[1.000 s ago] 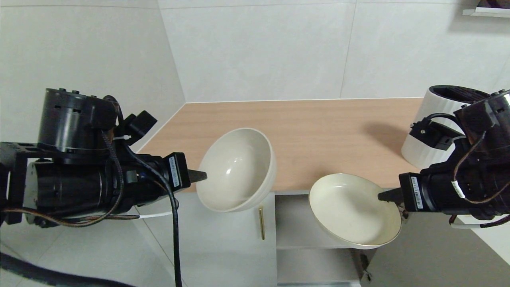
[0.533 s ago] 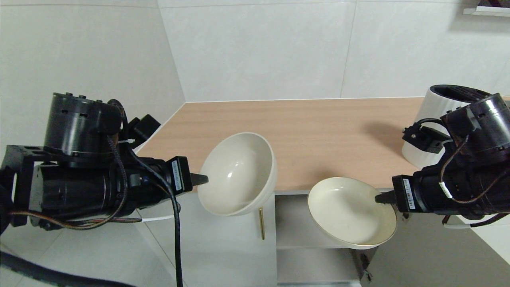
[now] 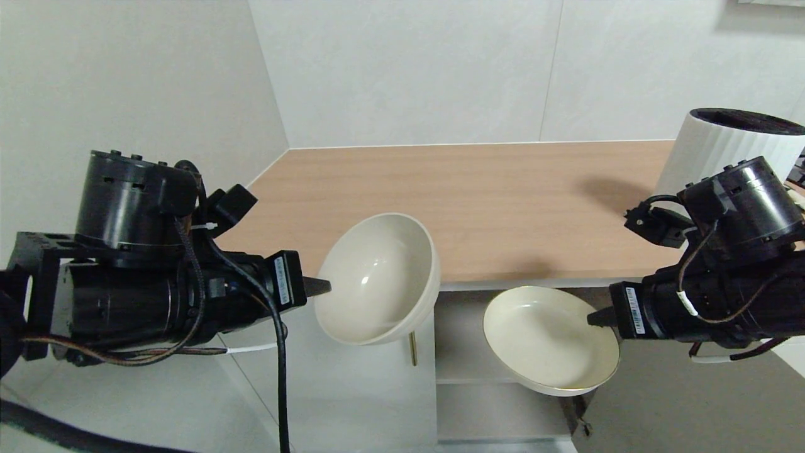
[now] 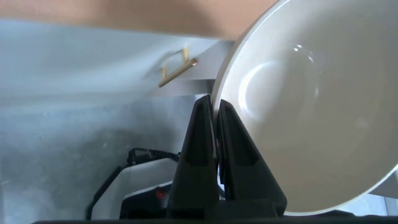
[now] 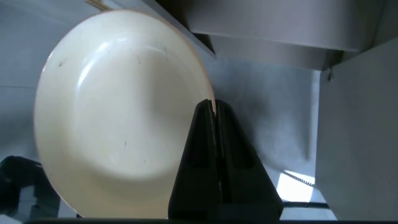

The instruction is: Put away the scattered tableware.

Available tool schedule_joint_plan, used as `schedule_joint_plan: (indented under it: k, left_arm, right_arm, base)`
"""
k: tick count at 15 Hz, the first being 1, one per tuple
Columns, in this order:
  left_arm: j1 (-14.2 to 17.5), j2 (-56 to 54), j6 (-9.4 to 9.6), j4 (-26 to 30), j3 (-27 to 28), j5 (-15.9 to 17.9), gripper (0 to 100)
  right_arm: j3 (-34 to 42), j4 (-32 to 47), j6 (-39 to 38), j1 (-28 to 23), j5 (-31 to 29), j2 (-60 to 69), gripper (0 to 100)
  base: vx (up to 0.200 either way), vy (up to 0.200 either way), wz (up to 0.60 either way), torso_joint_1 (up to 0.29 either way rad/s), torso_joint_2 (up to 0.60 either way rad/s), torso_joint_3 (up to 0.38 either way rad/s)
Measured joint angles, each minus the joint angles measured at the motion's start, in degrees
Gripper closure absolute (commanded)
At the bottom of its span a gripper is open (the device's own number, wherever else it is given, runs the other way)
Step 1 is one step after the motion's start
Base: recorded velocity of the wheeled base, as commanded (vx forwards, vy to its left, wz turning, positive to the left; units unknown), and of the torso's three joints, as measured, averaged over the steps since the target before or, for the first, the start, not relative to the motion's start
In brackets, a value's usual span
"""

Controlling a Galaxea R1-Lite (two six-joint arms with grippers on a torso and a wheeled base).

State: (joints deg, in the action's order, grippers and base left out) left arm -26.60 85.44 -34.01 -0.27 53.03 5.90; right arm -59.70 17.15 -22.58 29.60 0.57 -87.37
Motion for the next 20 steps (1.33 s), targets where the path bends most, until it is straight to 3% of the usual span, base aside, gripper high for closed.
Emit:
schedule_joint_plan:
  k: [13, 20]
  left_arm:
    - [0.00, 0.66, 0.02, 0.06, -0.05, 0.00, 100]
    - [-0.02, 0.79, 0.02, 0.02, -0.05, 0.00, 100]
  right_arm:
    - [0.02, -0.76, 0.09, 0.02, 0.00, -2.13, 100]
    - [-0.04, -1.78, 0.09, -0.06, -0.06, -4.25, 100]
  base:
    - [0.000, 0.000, 0.00, -0.162, 0.46, 0.299]
    - [0.000, 0.000, 0.00, -0.020, 0.08, 0.058]
